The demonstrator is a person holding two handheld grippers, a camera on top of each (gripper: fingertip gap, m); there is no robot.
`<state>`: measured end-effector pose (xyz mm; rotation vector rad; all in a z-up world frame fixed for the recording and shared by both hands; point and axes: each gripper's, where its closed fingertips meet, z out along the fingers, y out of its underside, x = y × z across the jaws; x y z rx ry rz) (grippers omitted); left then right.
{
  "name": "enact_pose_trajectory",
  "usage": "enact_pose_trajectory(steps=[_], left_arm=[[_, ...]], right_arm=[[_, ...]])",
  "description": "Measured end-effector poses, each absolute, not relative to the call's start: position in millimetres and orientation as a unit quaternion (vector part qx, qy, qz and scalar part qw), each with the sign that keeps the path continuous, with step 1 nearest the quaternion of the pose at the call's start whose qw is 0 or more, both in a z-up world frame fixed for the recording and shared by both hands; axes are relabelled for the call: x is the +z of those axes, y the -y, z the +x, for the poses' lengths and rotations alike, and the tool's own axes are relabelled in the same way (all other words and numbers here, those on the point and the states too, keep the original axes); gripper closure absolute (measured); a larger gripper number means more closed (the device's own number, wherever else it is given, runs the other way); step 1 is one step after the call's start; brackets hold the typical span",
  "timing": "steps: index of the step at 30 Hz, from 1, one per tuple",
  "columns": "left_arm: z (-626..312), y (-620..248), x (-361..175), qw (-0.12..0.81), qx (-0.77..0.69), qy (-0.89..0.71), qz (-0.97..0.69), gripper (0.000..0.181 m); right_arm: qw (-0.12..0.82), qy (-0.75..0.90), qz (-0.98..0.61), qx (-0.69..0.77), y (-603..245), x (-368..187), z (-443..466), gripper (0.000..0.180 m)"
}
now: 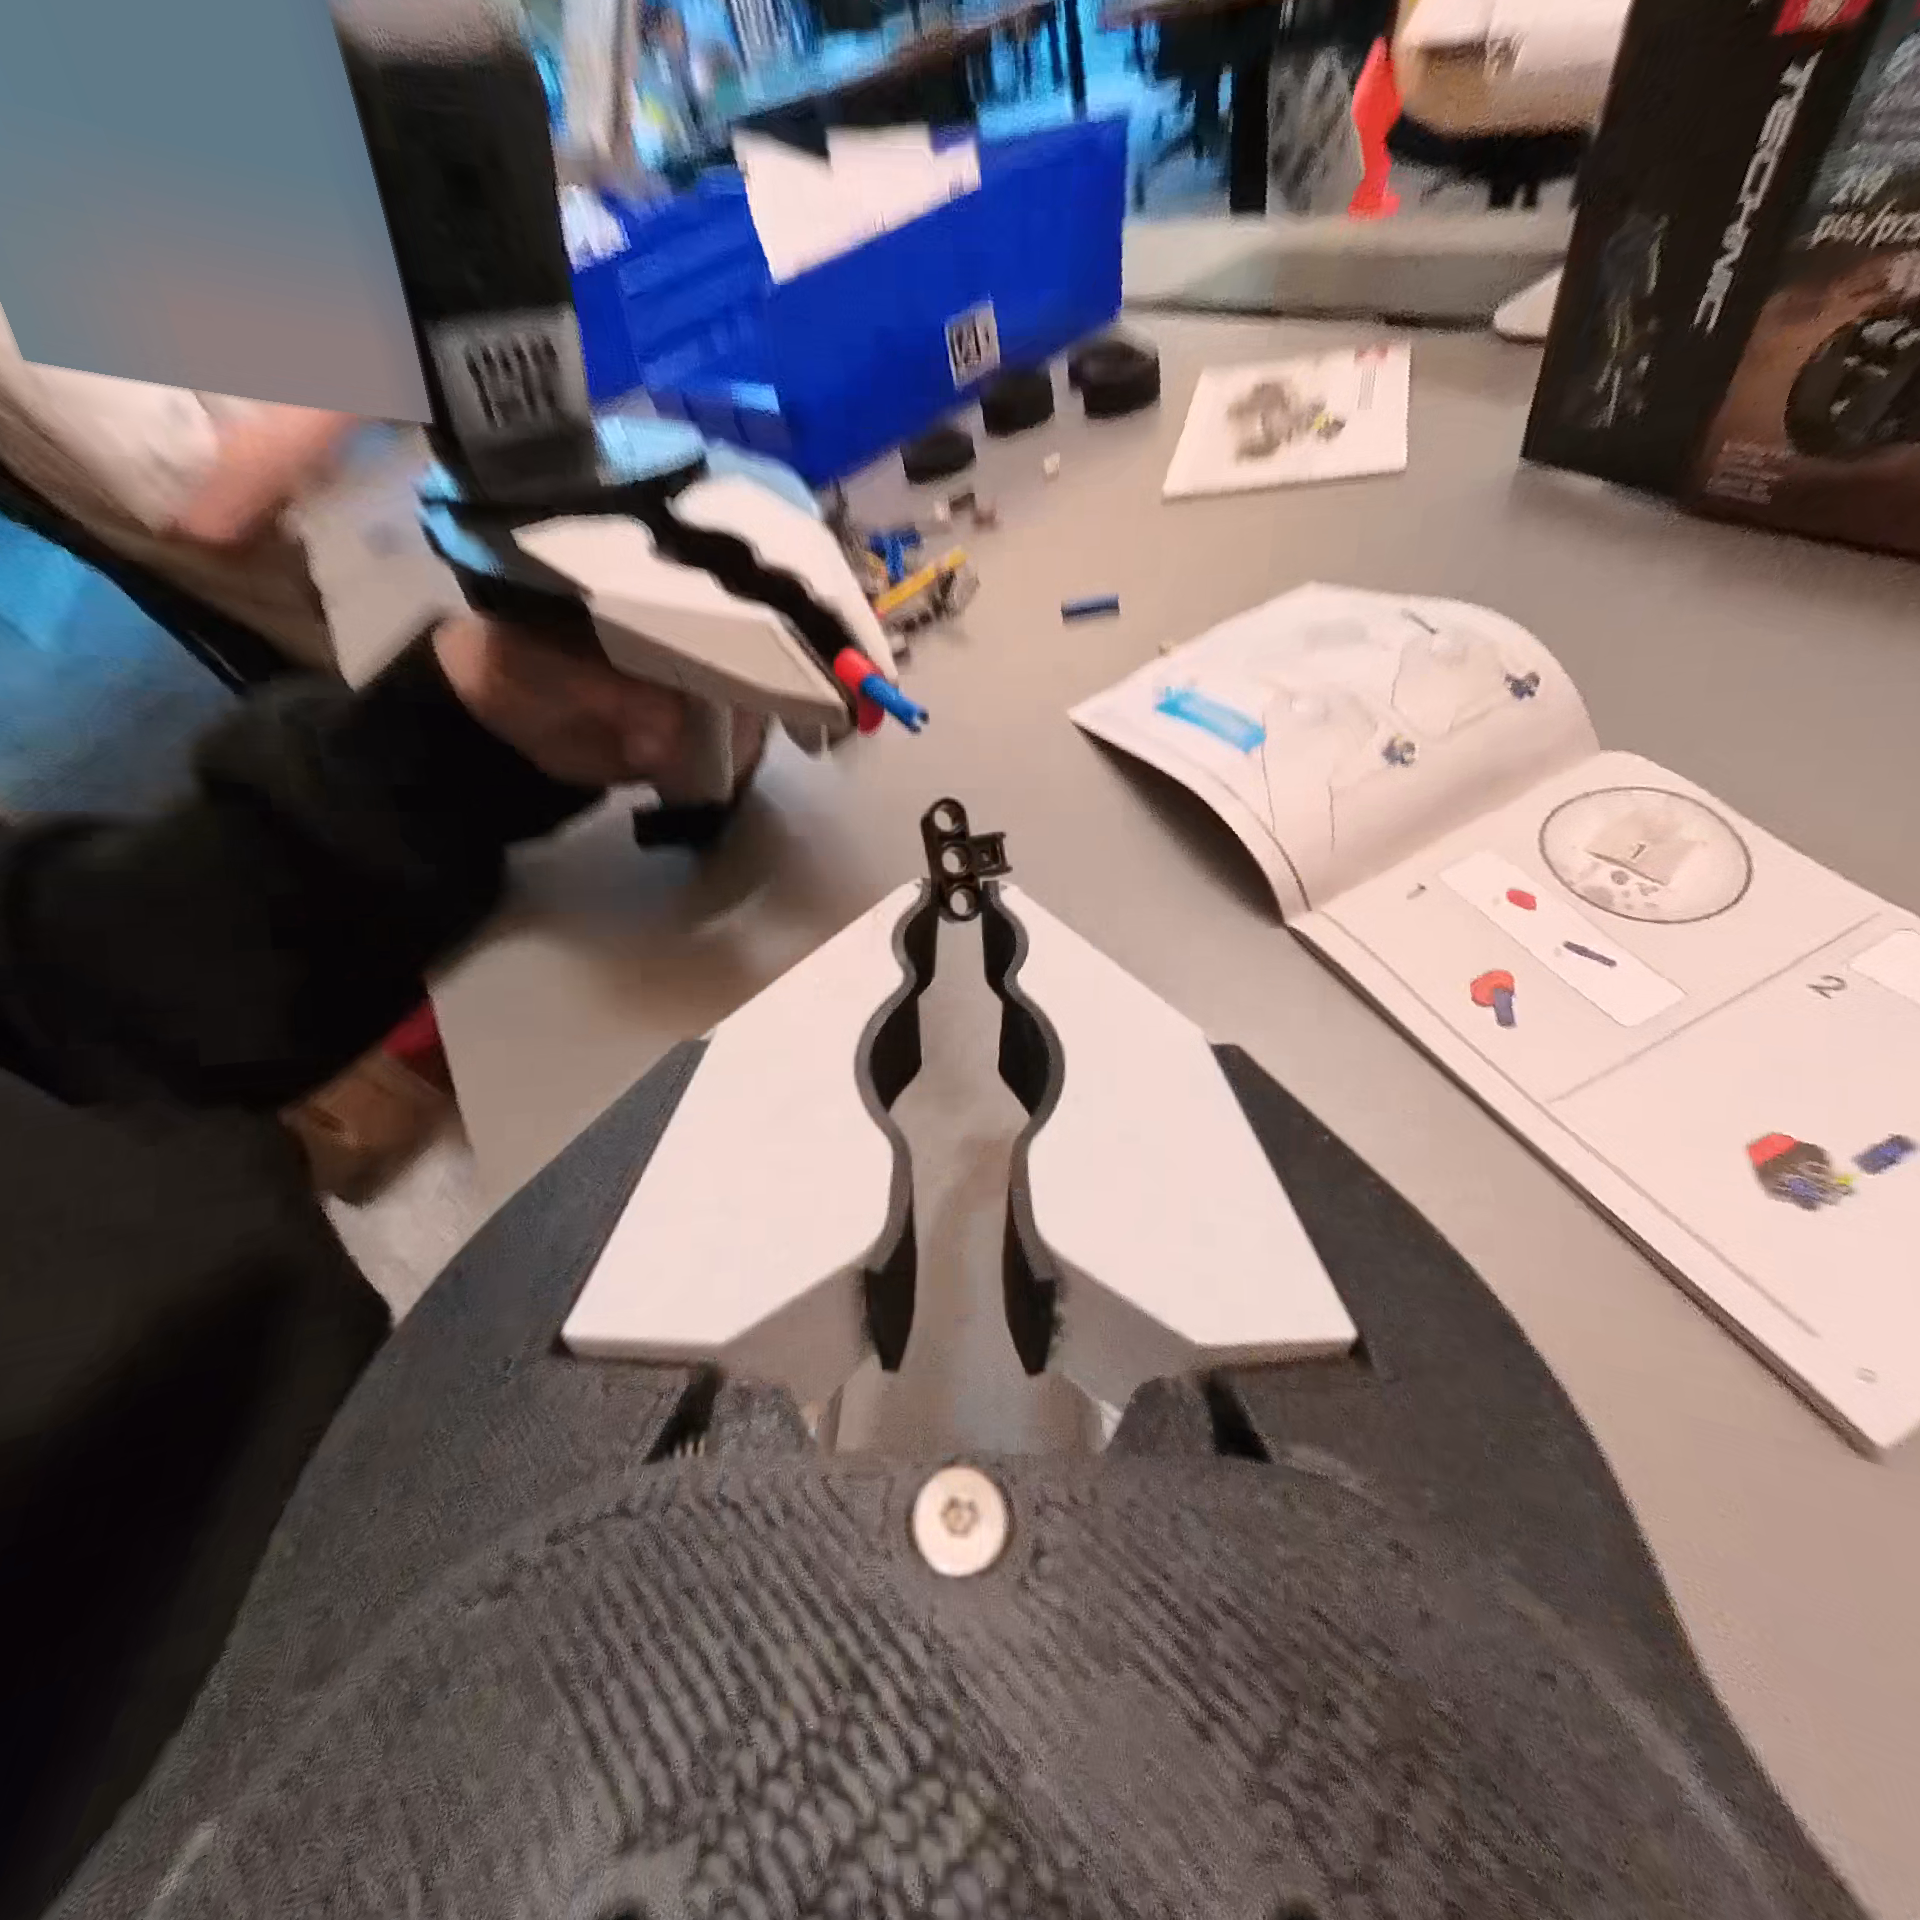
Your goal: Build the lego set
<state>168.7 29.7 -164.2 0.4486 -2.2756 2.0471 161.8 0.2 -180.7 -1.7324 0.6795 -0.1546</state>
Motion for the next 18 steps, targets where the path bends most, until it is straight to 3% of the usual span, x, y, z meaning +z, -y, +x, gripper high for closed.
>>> enact_pose_trajectory(steps=[5, 12, 16, 18], left_arm=[[168.8, -24.7, -154.3, 0.071, 0.689, 0.699, 0.177, 0.175], [167.6, -23.6, -140.3, 0.106, 0.722, 0.657, 0.189, 0.175], [167.2, -22.8, -142.6, 0.091, 0.712, 0.672, 0.185, 0.175], [174.2, -29.1, -149.0, 0.055, 0.689, 0.696, 0.194, 0.175]], right_arm=[[0.704, -0.284, -0.651, 0.003, -3.2, -148.3, 161.0, 0.174], [0.777, -0.291, -0.55, 0.09, 2.9, -133.4, 163.4, 0.174], [0.772, -0.328, -0.539, 0.082, 9.7, -138.8, 174.1, 0.174], [0.703, -0.363, -0.61, 0.033, 8.2, -162.0, 179.3, 0.174]])
